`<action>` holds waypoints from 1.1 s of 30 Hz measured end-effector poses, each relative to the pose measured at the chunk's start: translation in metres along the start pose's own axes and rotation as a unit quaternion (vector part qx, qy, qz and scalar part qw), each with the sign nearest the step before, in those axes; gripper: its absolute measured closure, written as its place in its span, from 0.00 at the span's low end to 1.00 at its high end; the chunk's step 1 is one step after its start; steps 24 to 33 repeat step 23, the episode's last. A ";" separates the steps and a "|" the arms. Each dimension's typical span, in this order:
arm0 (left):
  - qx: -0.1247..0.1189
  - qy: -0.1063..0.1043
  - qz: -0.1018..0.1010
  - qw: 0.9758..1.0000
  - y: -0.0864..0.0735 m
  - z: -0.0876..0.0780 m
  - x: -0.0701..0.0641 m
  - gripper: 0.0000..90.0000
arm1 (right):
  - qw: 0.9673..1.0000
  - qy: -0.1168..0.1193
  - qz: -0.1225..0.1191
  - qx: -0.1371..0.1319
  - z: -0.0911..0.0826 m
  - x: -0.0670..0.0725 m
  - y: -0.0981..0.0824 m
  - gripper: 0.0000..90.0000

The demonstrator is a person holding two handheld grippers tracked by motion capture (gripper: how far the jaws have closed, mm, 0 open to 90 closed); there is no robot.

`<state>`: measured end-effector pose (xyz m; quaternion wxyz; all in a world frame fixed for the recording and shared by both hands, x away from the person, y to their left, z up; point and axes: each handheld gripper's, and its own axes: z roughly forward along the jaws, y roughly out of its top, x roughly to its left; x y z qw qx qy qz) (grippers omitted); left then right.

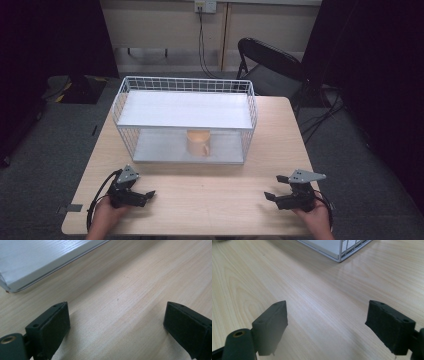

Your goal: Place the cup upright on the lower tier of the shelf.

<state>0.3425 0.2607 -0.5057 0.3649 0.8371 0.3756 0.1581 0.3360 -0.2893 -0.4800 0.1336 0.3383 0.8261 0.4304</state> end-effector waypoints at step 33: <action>0.000 0.000 0.000 1.000 0.000 0.000 0.000 0.07 | 0.999 -0.028 0.010 0.019 0.002 -0.006 -0.017 0.19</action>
